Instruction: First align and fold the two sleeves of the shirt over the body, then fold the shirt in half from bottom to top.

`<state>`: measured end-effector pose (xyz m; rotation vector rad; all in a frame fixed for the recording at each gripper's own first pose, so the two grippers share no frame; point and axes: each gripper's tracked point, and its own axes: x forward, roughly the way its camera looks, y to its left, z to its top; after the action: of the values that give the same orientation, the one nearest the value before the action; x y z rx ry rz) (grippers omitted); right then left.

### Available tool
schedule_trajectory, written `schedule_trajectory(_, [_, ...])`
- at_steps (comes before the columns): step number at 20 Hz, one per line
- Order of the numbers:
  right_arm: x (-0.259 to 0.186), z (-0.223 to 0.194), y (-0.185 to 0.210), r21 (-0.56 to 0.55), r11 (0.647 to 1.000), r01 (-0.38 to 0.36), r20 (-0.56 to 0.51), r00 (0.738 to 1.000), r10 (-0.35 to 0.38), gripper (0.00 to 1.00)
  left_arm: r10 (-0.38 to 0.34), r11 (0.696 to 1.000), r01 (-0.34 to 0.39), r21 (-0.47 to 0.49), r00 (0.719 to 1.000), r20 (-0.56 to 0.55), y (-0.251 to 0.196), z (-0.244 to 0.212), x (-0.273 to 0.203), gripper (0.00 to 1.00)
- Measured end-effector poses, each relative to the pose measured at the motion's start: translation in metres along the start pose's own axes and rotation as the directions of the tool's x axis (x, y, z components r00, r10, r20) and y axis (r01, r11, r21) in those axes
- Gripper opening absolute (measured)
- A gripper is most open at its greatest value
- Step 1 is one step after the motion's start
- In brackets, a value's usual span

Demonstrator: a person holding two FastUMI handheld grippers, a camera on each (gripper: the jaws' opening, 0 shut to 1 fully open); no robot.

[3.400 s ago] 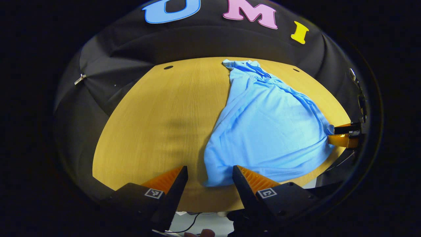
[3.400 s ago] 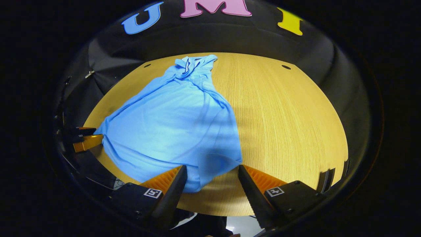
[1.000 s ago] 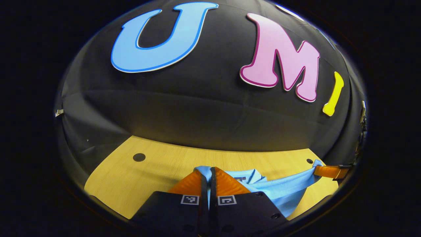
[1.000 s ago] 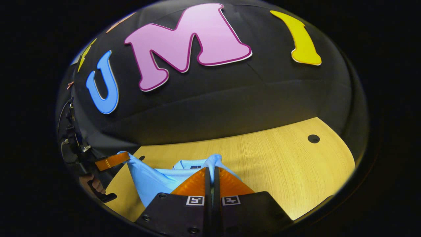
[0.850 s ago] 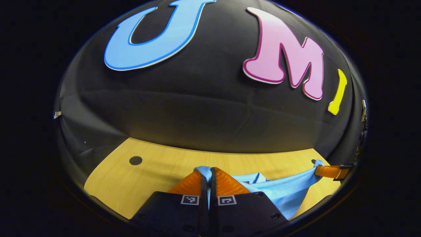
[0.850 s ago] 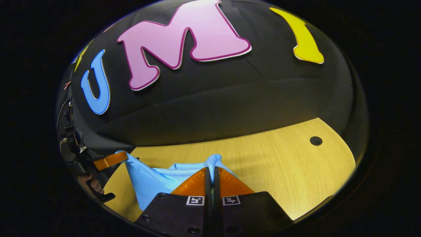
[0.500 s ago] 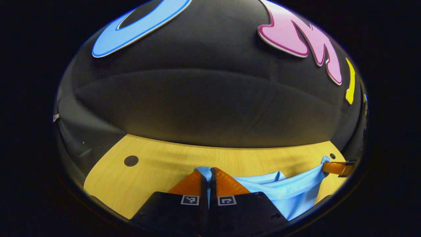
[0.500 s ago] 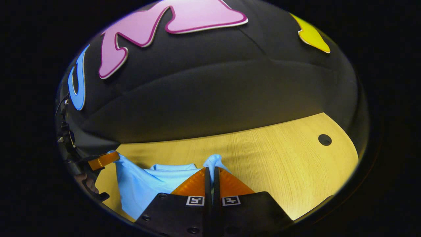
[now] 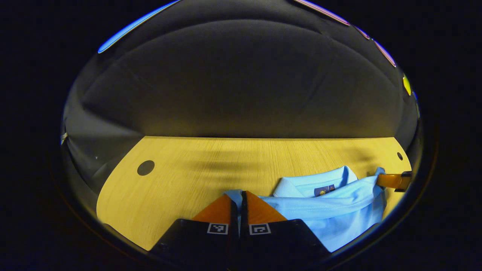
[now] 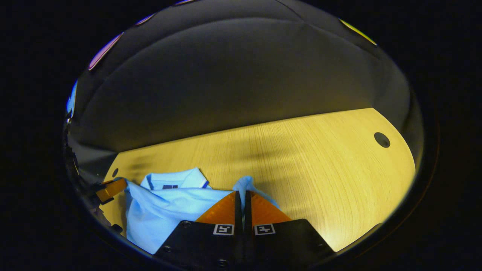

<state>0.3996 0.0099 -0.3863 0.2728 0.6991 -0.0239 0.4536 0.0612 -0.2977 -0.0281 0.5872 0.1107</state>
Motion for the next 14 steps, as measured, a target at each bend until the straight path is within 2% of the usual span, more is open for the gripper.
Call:
schedule_trajectory(3, [0.003,0.002,0.001,-0.002,1.000,0.002,0.013,1.000,-0.002,0.05,0.015,1.000,-0.014,0.024,0.999,-0.042,0.003,-0.014,0.004,0.06])
schedule_trajectory(4, [0.003,0.001,0.000,0.007,1.000,0.003,0.012,1.000,-0.003,0.11,0.019,1.000,-0.018,0.025,0.999,-0.051,0.002,-0.017,0.006,0.06])
schedule_trajectory(5, [0.001,0.001,0.001,0.011,1.000,0.004,0.011,1.000,-0.004,0.06,0.025,1.000,-0.023,0.021,0.998,-0.051,0.003,-0.017,0.006,0.06])
schedule_trajectory(7, [0.001,0.003,-0.003,-0.011,1.000,0.019,0.018,1.000,-0.019,0.11,0.033,0.999,-0.032,0.025,0.999,-0.044,0.003,-0.017,0.008,0.10])
schedule_trajectory(9, [-0.001,0.004,-0.002,-0.042,0.999,0.028,0.029,0.999,-0.027,0.14,0.039,0.999,-0.038,0.039,0.998,-0.041,0.004,-0.017,0.008,0.18])
schedule_trajectory(10, [-0.002,0.005,-0.002,-0.052,0.998,0.031,0.034,0.999,-0.029,0.16,0.039,0.998,-0.038,0.041,0.998,-0.040,0.004,-0.016,0.006,0.27])
schedule_trajectory(11, [-0.004,0.006,-0.002,-0.052,0.998,0.030,0.033,0.999,-0.028,0.07,0.041,0.998,-0.039,0.039,0.998,-0.038,0.004,-0.015,0.005,0.33])
schedule_trajectory(12, [-0.007,0.006,0.000,-0.047,0.999,0.025,0.031,0.999,-0.023,0.22,0.038,0.999,-0.036,0.034,0.999,-0.039,0.004,-0.013,0.004,0.40])
schedule_trajectory(13, [-0.009,0.007,0.000,-0.044,0.999,0.023,0.031,0.999,-0.022,0.27,0.033,0.999,-0.032,0.027,0.999,-0.037,0.002,-0.013,0.003,0.44])
schedule_trajectory(14, [-0.011,0.007,0.001,-0.044,0.999,0.021,0.032,0.999,-0.019,0.33,0.026,0.999,-0.025,0.021,0.999,-0.034,0.002,-0.012,0.002,0.53])
